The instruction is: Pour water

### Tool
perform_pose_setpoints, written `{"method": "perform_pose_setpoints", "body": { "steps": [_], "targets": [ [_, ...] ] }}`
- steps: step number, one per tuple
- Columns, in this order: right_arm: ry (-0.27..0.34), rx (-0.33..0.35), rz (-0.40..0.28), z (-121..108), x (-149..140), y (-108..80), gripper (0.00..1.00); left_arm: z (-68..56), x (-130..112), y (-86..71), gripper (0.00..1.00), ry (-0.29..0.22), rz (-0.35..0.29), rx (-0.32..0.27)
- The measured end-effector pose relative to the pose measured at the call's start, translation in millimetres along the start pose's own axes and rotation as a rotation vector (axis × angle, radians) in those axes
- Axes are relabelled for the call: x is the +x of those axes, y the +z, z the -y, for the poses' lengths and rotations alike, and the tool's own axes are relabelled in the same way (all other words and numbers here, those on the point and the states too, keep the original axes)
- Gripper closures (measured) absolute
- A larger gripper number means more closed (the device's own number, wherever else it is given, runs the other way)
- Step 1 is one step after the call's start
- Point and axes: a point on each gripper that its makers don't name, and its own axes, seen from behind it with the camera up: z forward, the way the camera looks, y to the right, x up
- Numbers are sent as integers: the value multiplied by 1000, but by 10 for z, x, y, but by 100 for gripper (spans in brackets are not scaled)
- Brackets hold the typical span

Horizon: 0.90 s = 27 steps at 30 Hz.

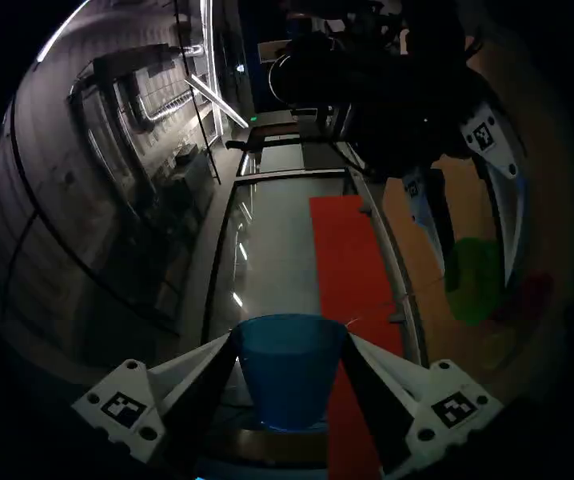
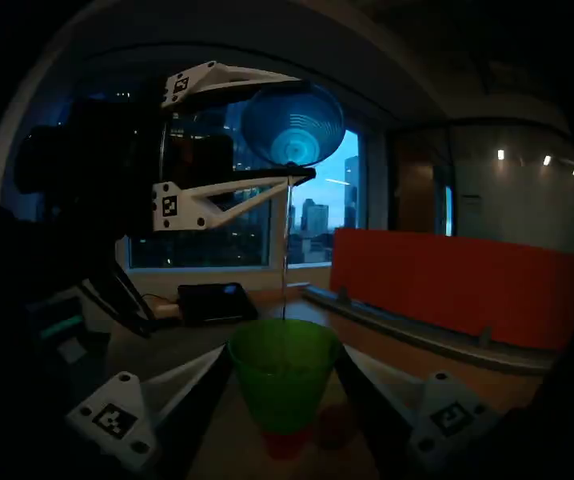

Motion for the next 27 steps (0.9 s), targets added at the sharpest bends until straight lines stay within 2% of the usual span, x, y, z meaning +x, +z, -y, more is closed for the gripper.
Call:
{"method": "perform_pose_setpoints", "body": {
  "steps": [8,11,20,23,27],
  "targets": [
    [2,-4,-1,-12,2,9,9,9,-2,-21,12,72,0,14],
    [1,-6,-2,-15,1,11,9,23,-4,-22,12,65,-3,20],
    [3,-11,-4,-43,4,4,9,55,-2,-24,12,-65,-22,25],
    [5,-13,-8,-54,14,-6,9,72,-12,-28,12,-121,-28,28],
    [7,-17,-14,-71,31,-17,9,84,-43,-29,12,-228,-33,30]
  ]
}}
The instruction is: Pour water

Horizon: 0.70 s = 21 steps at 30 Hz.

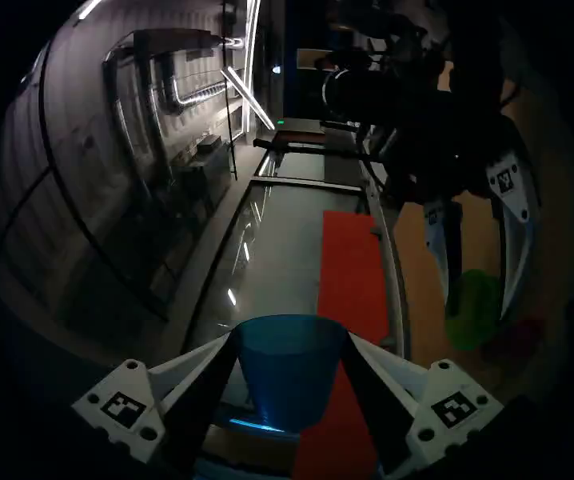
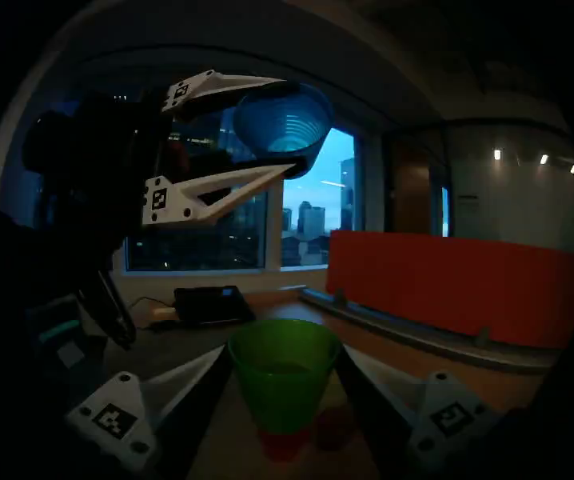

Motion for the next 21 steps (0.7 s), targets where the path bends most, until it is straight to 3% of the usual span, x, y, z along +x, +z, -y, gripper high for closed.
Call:
{"method": "perform_pose_setpoints", "body": {
  "steps": [6,21],
  "targets": [
    [2,-7,-10,-19,35,-22,9,19,-88,18,12,-182,6,2],
    [15,-21,-21,-95,25,-57,9,-9,-194,24,12,-555,23,-21]
  ]
}}
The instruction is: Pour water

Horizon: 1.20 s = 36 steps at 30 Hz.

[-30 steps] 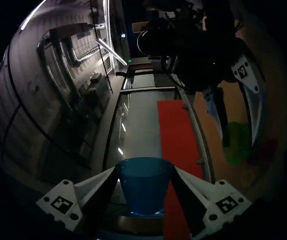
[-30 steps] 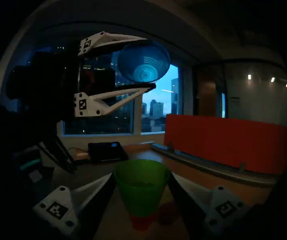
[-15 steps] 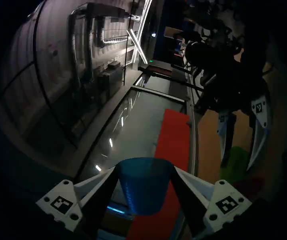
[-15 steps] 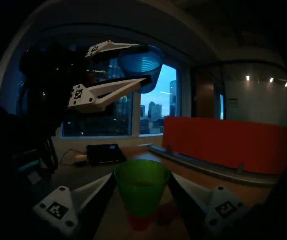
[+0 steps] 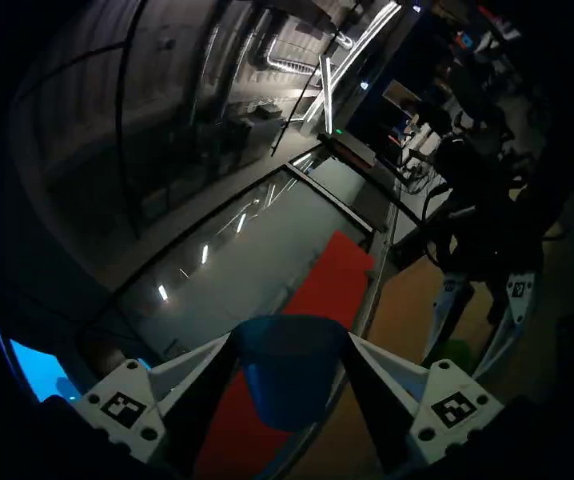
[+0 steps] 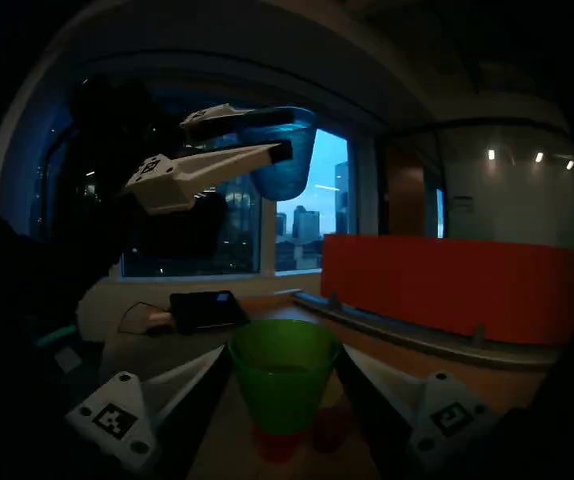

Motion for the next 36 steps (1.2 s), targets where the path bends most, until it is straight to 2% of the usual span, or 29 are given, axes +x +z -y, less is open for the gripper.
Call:
{"method": "perform_pose_setpoints", "body": {
  "steps": [5,17,29,33,36],
  "targets": [
    [3,-4,-3,-24,-8,-13,8,26,-62,-4,12,-106,14,0],
    [4,-4,-12,-29,36,-42,8,217,-220,-32,11,-356,39,25],
    [-6,-3,-18,-15,79,-47,9,323,-402,-38,11,-665,51,14],
    [-7,-3,-20,-11,96,-40,9,314,-449,-27,11,-739,52,4],
    [-6,-3,-22,-11,101,-34,9,304,-454,-28,11,-776,46,-5]
  ]
}}
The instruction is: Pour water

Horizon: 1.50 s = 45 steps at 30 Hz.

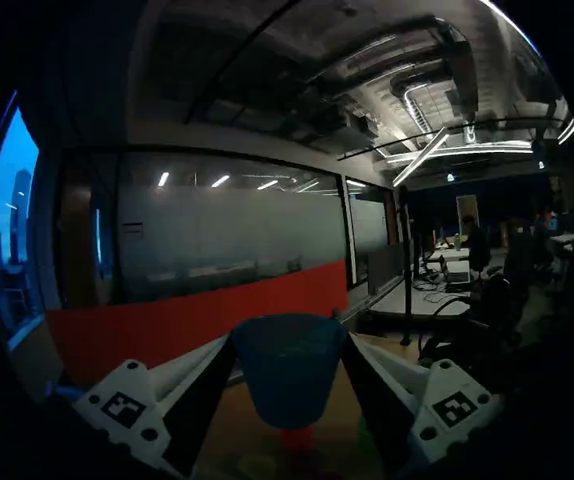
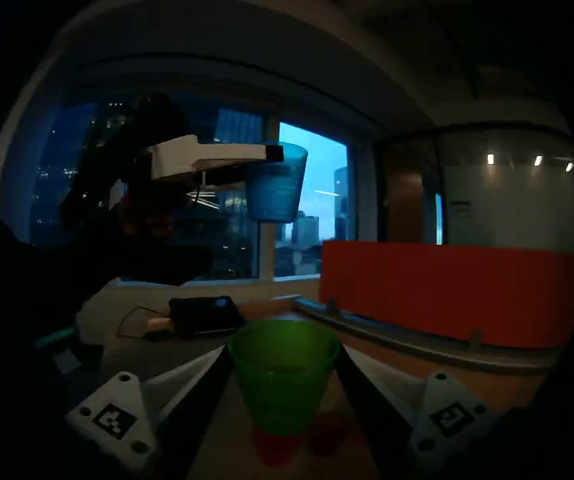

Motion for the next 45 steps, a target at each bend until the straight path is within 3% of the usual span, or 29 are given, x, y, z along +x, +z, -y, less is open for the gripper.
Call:
{"method": "perform_pose_setpoints", "body": {
  "steps": [11,29,38,45],
  "targets": [
    [2,-9,12,-10,-29,9,9,133,-139,-63,11,-17,17,10],
    [-2,-90,100,-409,-263,-170,8,502,-1205,-363,11,-33,154,81],
    [-1,-112,139,-572,-387,-240,8,527,-1721,-467,11,-2,223,88],
    [18,-107,168,-600,-502,-256,8,442,-2087,-522,11,21,287,75]
  ]
}}
